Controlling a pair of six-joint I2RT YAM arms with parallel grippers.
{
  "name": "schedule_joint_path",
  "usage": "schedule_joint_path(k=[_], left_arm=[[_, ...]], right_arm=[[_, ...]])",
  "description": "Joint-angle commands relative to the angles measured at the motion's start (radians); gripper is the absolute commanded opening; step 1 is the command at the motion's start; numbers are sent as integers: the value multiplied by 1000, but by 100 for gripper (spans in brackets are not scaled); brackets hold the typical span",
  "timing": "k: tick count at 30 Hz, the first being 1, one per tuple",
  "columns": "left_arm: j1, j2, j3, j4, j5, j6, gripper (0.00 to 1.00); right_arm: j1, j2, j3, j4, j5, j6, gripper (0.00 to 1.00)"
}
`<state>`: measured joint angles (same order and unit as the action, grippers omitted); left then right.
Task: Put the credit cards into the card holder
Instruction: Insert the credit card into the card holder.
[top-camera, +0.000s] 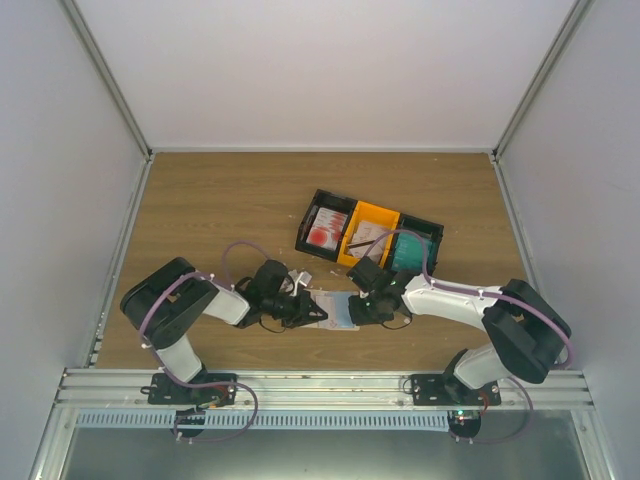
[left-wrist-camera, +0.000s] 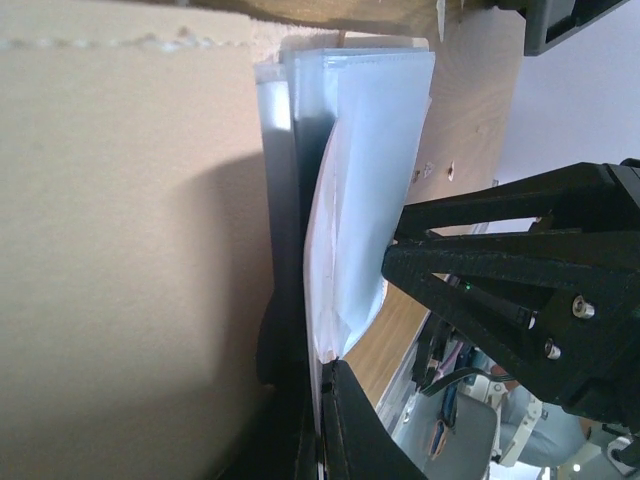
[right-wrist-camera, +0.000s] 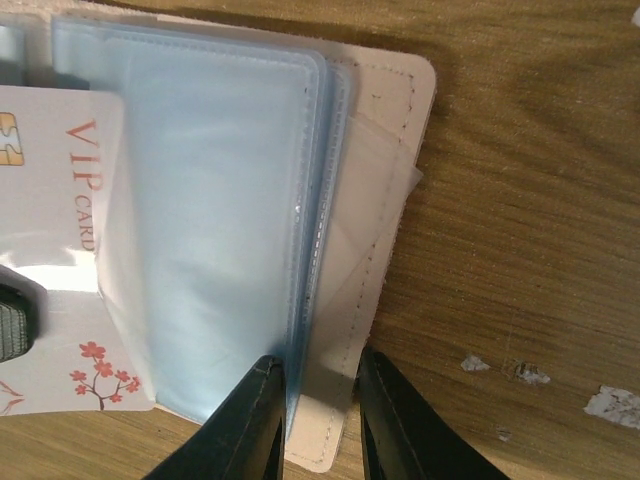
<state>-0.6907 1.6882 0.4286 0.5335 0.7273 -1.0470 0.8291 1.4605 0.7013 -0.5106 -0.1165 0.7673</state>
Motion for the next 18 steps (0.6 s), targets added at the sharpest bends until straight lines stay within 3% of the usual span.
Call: schedule_joint_path(k=[1, 12, 18], left_arm=[[-3, 45, 22, 2, 6, 31, 0], [-4, 88, 78, -9, -18, 80, 0], [-3, 78, 40, 25, -64, 25, 0]], right_arm=[[-2, 50, -37, 4, -25, -3, 22], [-3, 59, -43, 11, -32, 0, 22], [-2, 56, -45, 18, -38, 1, 22]])
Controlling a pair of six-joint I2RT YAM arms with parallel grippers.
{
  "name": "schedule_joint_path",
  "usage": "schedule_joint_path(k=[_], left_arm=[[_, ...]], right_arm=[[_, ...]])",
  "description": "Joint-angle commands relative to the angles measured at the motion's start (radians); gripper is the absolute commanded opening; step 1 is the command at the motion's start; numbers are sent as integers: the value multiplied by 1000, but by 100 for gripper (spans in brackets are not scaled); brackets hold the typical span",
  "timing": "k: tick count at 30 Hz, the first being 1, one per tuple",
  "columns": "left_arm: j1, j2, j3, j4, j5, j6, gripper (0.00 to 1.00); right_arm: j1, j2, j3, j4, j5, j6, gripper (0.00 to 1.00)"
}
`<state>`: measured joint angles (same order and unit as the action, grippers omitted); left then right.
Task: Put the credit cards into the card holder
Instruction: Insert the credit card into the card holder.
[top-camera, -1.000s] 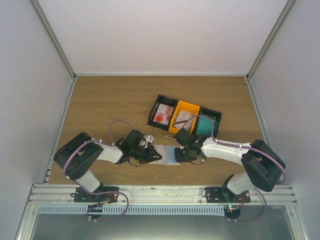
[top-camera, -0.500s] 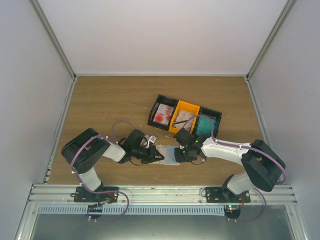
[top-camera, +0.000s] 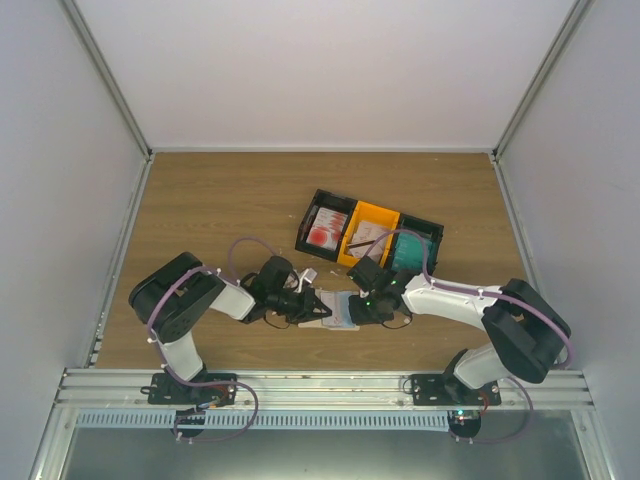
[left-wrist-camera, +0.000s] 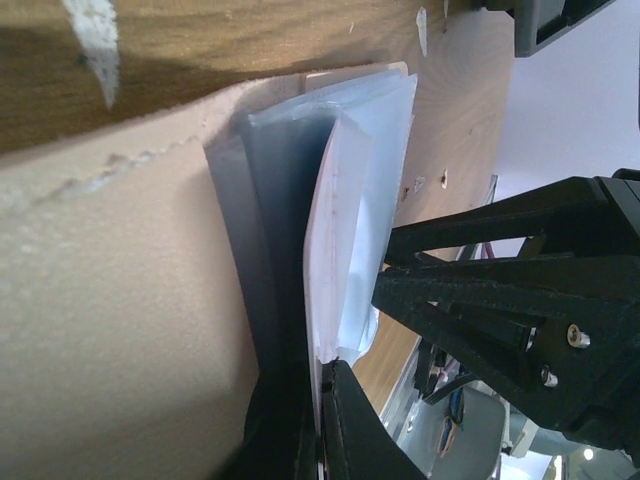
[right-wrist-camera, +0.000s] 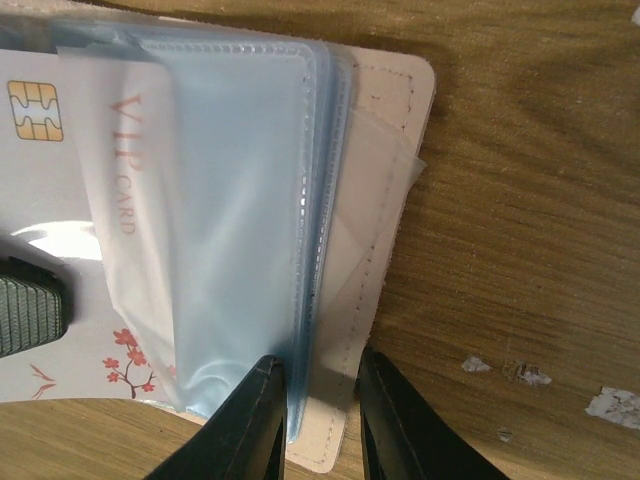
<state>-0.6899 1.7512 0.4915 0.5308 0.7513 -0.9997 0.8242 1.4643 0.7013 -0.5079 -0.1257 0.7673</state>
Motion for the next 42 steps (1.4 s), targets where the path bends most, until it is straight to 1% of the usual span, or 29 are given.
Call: schedule_joint_path(k=[1, 10, 17, 23, 27, 35, 42], left_arm=[[-3, 11, -30, 34, -96, -28, 0], [-3, -20, -70, 38, -134, -45, 0], [-7, -35, -96, 80, -158, -74, 0], [-32, -132, -137, 58, -242, -60, 0], [-58, -162, -168, 62, -260, -67, 0], [-82, -114, -187, 168, -229, -118, 0], [-97, -79, -177, 239, -241, -120, 2]], right_arm=[[3, 52, -46, 16, -28, 1, 22], [3, 36, -59, 25, -28, 9, 22], [2, 42, -65, 42, -38, 5, 22], [3, 47, -65, 48, -44, 4, 22], [3, 53, -64, 52, -52, -2, 21], [2, 57, -61, 63, -66, -11, 21], [2, 55, -61, 96, -110, -12, 21]])
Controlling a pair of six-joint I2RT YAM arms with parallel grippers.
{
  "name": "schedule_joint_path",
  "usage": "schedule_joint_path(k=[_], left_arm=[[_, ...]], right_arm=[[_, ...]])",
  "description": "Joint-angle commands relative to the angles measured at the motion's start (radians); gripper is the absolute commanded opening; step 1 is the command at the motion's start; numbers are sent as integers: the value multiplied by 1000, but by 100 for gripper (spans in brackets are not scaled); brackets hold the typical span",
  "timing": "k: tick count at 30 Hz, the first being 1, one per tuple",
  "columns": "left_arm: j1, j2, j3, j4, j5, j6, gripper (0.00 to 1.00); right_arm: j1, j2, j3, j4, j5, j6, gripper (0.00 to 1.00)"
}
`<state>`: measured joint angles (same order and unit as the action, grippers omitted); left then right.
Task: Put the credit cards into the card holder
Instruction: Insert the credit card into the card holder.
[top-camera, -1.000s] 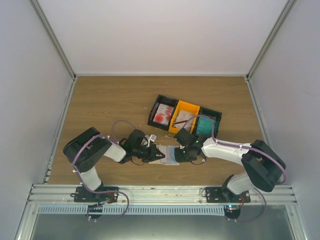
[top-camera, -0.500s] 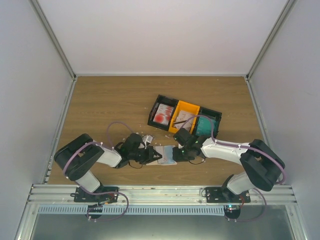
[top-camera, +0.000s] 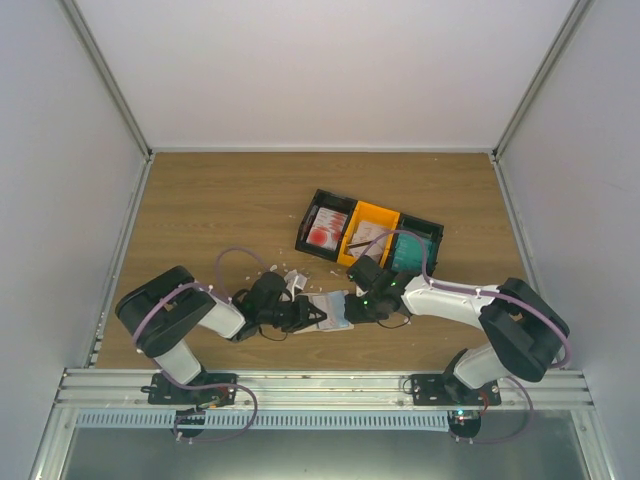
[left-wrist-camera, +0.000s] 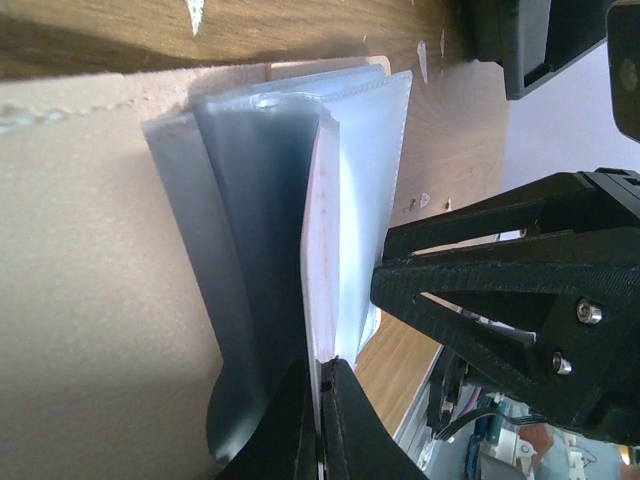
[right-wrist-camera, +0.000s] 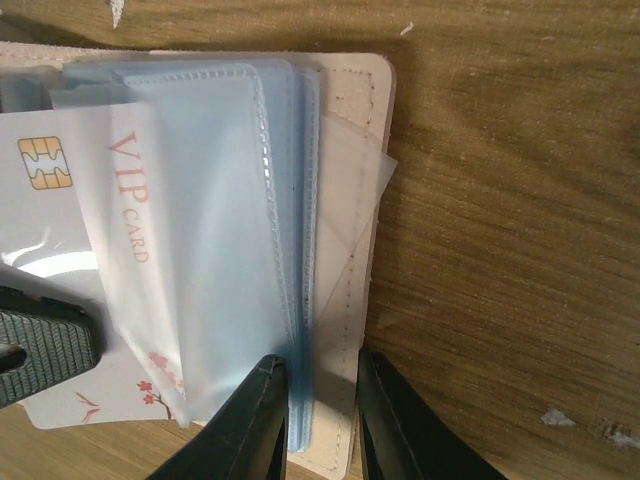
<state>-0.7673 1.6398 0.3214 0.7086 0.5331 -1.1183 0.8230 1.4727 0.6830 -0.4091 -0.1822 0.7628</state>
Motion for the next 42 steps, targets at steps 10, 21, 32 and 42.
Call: schedule_joint_path(k=[10, 21, 32, 42], left_arm=[[-21, 11, -34, 36, -48, -12, 14], [-50, -125, 37, -286, -77, 50, 45], [-96, -233, 87, -507, -190, 71, 69], [-130, -262, 171, -693, -270, 106, 79]], right_arm=[[4, 20, -45, -38, -19, 23, 21], [2, 2, -40, -41, -14, 27, 22], [2, -1, -47, -26, -24, 30, 22], [2, 3, -44, -4, -39, 21, 21]])
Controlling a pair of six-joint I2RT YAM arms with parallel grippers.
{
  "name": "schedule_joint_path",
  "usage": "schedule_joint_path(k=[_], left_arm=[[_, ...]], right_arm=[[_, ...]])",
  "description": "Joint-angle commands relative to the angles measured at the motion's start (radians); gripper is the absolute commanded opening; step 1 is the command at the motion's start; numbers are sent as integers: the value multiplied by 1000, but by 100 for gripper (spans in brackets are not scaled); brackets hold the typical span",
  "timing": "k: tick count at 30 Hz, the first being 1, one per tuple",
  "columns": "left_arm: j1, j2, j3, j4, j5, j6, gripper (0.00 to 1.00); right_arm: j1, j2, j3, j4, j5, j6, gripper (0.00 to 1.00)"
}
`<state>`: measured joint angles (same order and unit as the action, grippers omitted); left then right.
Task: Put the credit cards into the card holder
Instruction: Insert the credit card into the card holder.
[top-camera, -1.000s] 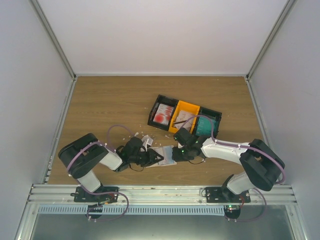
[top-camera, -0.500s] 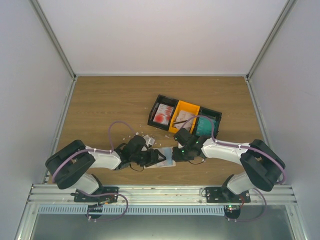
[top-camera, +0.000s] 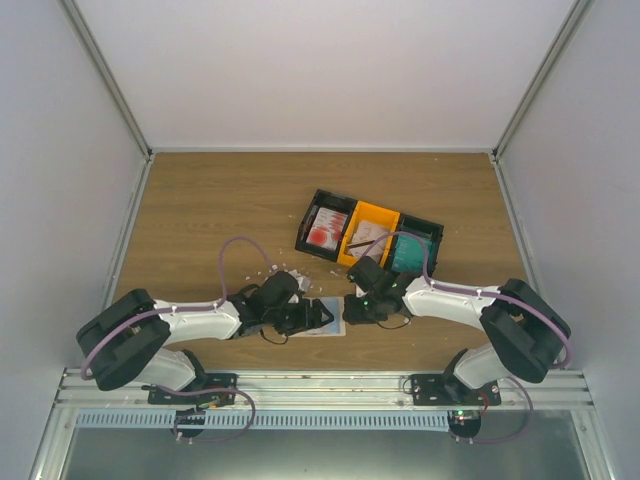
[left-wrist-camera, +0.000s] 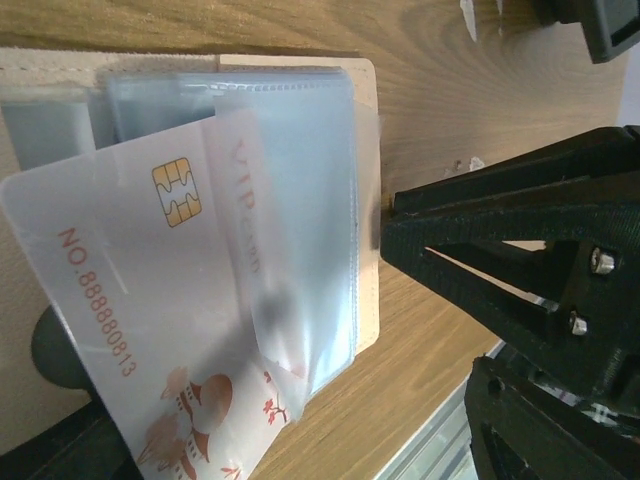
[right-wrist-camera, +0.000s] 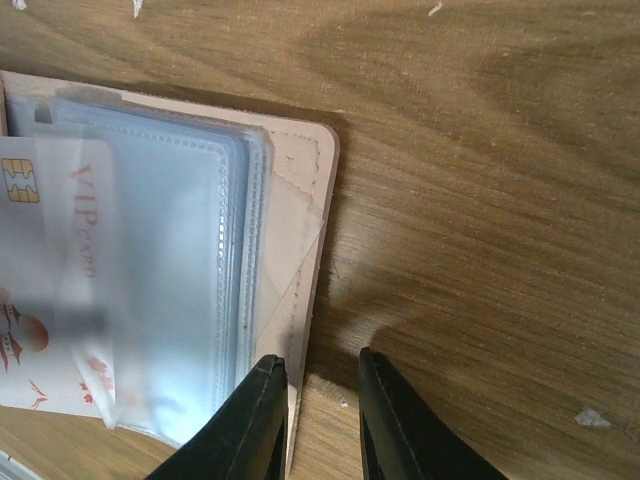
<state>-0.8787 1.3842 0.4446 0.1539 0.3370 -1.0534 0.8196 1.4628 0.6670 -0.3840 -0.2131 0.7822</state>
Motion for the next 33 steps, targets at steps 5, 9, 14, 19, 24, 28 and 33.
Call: schedule_joint_path(k=[5, 9, 14, 19, 24, 28, 33], left_arm=[[-25, -17, 85, -268, -115, 68, 81], [-23, -8, 156, -409, -124, 156, 85], [-23, -22, 207, -489, -121, 229, 86], [-23, -13, 217, -534, -135, 265, 86], [-22, 9, 241, -554, -191, 280, 78], [-20, 43, 256, -542, -210, 301, 71], [-20, 100, 261, -502, -179, 317, 66]], right_arm=[[6, 2, -21, -26, 7, 12, 22], [6, 8, -24, -16, 4, 13, 21], [6, 17, -23, -6, 2, 14, 22], [6, 21, -21, 0, 4, 15, 22], [5, 19, -23, 11, 0, 12, 21], [6, 20, -23, 22, -16, -2, 20], [6, 26, -20, 27, -20, -9, 20]])
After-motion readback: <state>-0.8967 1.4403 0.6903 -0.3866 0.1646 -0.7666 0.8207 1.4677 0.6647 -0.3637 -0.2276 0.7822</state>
